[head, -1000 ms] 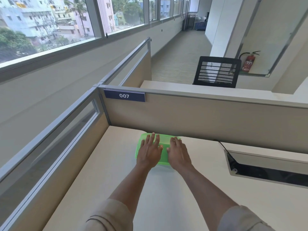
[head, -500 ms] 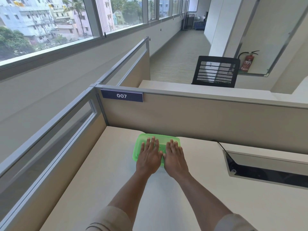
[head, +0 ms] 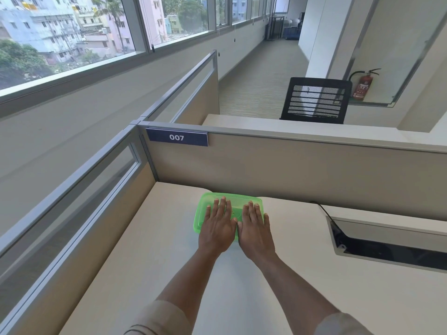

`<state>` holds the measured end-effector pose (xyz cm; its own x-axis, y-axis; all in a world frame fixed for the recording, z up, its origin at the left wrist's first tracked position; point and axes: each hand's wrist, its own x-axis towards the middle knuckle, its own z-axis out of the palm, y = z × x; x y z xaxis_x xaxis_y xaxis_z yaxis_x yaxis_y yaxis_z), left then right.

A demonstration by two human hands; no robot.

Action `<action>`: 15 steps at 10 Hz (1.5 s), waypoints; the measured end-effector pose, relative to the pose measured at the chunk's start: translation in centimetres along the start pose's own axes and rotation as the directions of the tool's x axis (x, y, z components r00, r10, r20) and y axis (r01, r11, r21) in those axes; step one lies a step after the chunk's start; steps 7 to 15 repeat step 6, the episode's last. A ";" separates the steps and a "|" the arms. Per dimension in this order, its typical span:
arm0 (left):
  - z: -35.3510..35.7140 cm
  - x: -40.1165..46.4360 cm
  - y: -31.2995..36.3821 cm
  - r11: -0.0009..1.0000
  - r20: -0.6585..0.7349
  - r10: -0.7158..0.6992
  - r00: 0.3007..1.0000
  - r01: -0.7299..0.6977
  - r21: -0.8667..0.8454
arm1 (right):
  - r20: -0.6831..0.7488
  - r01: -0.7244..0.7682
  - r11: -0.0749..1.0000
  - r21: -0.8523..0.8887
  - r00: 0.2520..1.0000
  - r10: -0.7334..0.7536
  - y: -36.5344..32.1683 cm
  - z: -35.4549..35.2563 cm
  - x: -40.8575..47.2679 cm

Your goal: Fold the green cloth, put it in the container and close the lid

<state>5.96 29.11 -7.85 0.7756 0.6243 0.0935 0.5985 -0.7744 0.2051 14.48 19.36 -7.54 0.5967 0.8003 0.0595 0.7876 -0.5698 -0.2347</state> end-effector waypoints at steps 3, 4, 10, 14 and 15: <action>-1.8 0.5 0.7 0.996 -0.006 0.012 1.000 -0.012 -0.086 | -0.004 -0.011 1.000 0.007 1.000 0.011 0.1 -1.7 -0.3; -2.9 0.5 1.1 0.993 -0.024 0.022 0.999 -0.025 -0.116 | -0.028 -0.019 1.000 0.024 0.999 0.020 0.3 -2.6 -0.7; -6.2 -0.3 3.0 0.986 -0.127 0.052 0.991 -0.071 -0.149 | -0.150 -0.008 1.000 0.027 0.989 0.012 0.6 -6.3 -1.3; -6.2 -0.3 3.0 0.986 -0.127 0.052 0.991 -0.071 -0.149 | -0.150 -0.008 1.000 0.027 0.989 0.012 0.6 -6.3 -1.3; -6.2 -0.3 3.0 0.986 -0.127 0.052 0.991 -0.071 -0.149 | -0.150 -0.008 1.000 0.027 0.989 0.012 0.6 -6.3 -1.3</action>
